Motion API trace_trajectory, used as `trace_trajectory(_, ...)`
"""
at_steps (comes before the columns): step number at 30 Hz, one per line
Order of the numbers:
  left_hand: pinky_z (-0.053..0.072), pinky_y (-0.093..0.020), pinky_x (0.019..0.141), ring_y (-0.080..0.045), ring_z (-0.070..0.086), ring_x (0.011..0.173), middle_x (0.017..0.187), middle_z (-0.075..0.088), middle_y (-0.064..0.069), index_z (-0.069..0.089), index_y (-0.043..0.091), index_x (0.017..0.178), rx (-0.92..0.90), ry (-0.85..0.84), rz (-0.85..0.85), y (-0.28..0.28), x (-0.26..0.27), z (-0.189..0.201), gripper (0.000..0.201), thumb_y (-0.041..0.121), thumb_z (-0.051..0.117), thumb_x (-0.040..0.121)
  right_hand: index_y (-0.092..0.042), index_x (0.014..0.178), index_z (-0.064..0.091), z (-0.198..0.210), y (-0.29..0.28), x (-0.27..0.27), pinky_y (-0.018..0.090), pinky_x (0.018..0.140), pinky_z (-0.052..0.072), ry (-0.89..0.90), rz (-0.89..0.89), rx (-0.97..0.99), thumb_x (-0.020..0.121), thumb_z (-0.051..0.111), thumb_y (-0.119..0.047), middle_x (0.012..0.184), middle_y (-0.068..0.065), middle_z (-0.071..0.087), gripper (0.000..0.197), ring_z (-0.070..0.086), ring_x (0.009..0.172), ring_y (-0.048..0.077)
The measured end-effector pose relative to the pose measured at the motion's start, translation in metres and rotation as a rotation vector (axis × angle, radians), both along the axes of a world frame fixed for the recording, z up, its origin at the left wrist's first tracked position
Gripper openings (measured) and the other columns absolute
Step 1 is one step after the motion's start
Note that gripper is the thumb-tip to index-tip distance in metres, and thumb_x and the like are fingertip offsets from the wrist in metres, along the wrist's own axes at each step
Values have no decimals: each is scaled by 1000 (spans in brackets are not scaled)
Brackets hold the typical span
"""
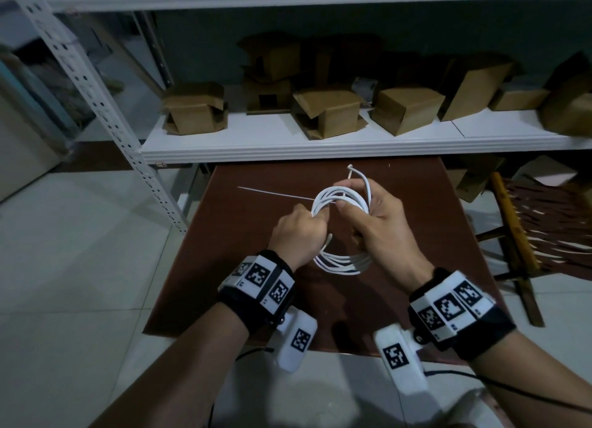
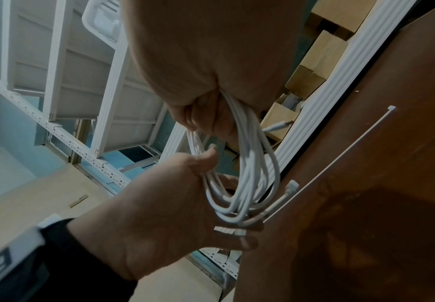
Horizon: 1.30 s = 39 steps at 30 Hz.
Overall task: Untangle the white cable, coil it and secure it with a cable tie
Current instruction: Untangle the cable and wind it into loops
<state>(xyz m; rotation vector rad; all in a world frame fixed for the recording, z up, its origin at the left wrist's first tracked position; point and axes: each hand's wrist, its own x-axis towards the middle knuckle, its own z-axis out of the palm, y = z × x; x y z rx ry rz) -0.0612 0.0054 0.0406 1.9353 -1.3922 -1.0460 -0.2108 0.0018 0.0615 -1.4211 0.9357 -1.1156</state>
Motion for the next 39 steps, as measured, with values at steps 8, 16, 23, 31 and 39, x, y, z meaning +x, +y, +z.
trace_trajectory(8, 56, -35, 68, -29, 71, 68, 80, 76, -12, 70, 8, 112, 84, 411, 119, -7, -1, -2, 54, 55, 60, 88, 5, 118, 61, 7, 5, 1, 8, 49, 40, -18, 8, -26, 102, 58, 6, 61, -15, 64, 17, 55, 49, -3)
trace_trajectory(16, 48, -28, 60, -10, 43, 54, 68, 46, -1, 64, 12, 85, -141, 747, 242, -4, -8, 6, 26, -2, 50, 102, 13, 122, 55, 12, 6, 5, 7, 46, 40, -118, 0, 2, 102, 54, 8, 56, -15, 61, 20, 53, 43, -3)
trace_trajectory(23, 18, -18, 41, -2, 27, 41, 52, 40, 9, 58, 9, 80, -132, 848, 201, 0, -6, 18, 23, 3, 58, 103, -3, 112, 59, 6, -4, 0, 20, 40, 32, -132, -72, 76, 103, 59, -1, 56, -2, 47, 9, 35, 42, 10)
trace_trajectory(31, 42, -16, 48, -10, 56, 55, 84, 62, 1, 63, 5, 108, -303, 867, 23, 3, -4, 17, 5, 7, 60, 105, -11, 107, 58, 5, -10, -5, 19, 39, 33, -125, -95, 57, 102, 60, -2, 53, -6, 49, 11, 37, 41, 10)
trace_trajectory(39, 32, -14, 39, -7, 48, 43, 73, 57, 0, 62, 4, 101, -297, 844, 28, 5, -6, 19, 23, 25, 54, 109, -13, 102, 59, 6, -11, -7, 17, 39, 32, -116, -90, 89, 103, 59, -4, 52, -6, 48, 9, 37, 39, 9)
